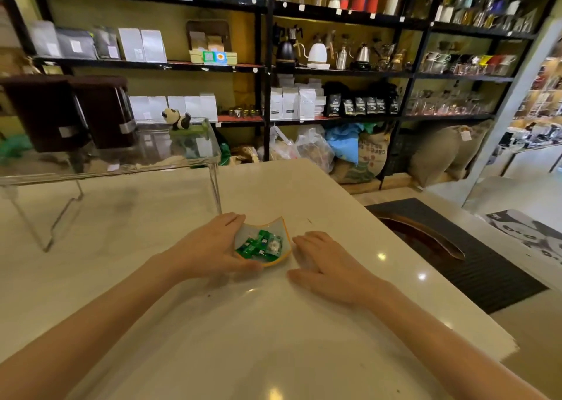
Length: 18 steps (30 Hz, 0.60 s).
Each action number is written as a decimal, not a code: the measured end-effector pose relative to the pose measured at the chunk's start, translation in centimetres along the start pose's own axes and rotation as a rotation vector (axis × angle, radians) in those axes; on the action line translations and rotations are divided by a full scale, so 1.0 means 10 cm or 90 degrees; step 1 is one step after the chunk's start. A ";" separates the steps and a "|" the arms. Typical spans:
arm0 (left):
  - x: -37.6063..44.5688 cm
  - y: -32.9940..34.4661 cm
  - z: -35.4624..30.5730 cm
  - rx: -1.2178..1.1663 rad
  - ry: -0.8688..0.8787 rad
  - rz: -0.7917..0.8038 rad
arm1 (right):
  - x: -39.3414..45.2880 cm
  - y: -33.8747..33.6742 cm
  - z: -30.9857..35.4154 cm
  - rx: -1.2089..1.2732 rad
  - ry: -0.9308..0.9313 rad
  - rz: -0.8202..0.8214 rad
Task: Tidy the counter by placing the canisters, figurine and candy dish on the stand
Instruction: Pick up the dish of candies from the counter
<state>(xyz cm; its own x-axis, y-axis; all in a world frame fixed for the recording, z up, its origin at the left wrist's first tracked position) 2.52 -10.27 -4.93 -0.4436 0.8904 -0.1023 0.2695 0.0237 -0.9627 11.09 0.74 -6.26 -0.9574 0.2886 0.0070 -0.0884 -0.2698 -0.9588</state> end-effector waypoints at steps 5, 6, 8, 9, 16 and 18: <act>0.01 -0.03 0.00 -0.007 0.021 -0.031 | 0.09 0.05 0.07 0.021 0.031 -0.007; 0.02 -0.03 0.01 -0.009 0.025 -0.037 | 0.11 0.06 0.07 0.022 0.042 -0.012; 0.04 -0.03 0.04 -0.016 0.026 -0.050 | 0.13 0.07 0.03 0.029 0.062 -0.031; 0.04 -0.04 0.05 -0.018 0.029 -0.057 | 0.15 0.08 0.00 0.033 0.071 -0.032; 0.03 -0.30 -0.01 -0.032 0.082 -0.131 | 0.12 -0.11 0.10 0.103 0.044 -0.029; 0.00 -0.48 -0.05 -0.035 0.096 -0.172 | 0.10 -0.28 0.15 0.127 0.033 -0.046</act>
<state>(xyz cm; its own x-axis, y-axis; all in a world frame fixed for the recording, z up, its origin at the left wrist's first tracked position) 1.67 -10.17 -0.17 -0.3749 0.9056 0.1982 0.2059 0.2898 -0.9347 9.95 0.41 -3.14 -0.9318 0.3588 0.0548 -0.2141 -0.4215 -0.8812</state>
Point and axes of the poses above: each hand's wrist, its own x-axis towards the middle knuckle, its own y-axis out of the palm, z = x × y, the point moved 10 cm from there along x, towards the middle knuckle, and after that the axes turned 12 degrees about y, right-handed, at the moved point
